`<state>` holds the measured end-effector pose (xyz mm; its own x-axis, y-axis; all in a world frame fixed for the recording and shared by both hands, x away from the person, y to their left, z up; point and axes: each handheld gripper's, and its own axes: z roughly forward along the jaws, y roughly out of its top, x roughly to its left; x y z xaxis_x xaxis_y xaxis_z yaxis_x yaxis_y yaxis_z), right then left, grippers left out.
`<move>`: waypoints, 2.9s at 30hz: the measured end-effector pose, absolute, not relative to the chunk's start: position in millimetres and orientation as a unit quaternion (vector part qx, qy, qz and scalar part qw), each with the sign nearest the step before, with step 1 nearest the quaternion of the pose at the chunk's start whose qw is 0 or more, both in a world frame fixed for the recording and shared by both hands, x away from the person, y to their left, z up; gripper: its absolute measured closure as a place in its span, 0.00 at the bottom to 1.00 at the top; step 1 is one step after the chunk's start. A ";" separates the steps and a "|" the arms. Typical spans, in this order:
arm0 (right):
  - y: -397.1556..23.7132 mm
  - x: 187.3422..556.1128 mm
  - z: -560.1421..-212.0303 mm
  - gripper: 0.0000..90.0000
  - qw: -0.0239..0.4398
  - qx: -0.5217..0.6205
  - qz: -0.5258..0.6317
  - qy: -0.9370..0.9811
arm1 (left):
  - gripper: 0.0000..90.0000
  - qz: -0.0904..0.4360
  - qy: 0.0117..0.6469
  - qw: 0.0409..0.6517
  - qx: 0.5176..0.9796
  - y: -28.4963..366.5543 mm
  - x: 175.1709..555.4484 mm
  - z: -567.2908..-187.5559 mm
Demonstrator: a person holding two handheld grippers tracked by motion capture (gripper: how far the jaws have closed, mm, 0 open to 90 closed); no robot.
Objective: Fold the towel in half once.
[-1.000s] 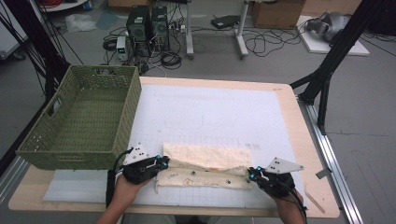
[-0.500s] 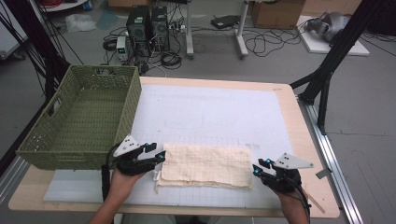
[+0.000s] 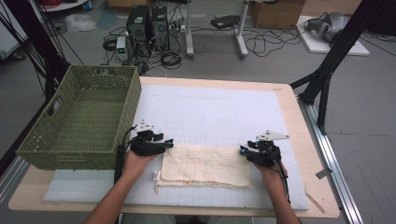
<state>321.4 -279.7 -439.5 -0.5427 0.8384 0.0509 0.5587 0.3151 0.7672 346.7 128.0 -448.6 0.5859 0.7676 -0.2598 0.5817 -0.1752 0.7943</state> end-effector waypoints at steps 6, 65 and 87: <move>-281.2 320.1 -448.6 0.70 0.173 0.437 0.372 0.800 | 0.67 0.127 0.415 0.428 0.792 125.2 343.6 -450.8; -283.5 297.7 -428.2 0.61 0.211 0.416 0.416 0.781 | 0.63 0.134 0.409 0.480 0.765 132.3 316.7 -441.7; -277.1 278.0 -437.4 0.98 0.179 0.384 0.400 0.813 | 0.96 0.171 0.379 0.473 0.777 123.4 293.0 -437.8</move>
<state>278.0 -277.1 -437.4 -0.6408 0.7676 0.0159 0.4815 0.3856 0.7871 293.0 123.4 -437.8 0.6538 0.7510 -0.0925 0.4271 -0.2652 0.8644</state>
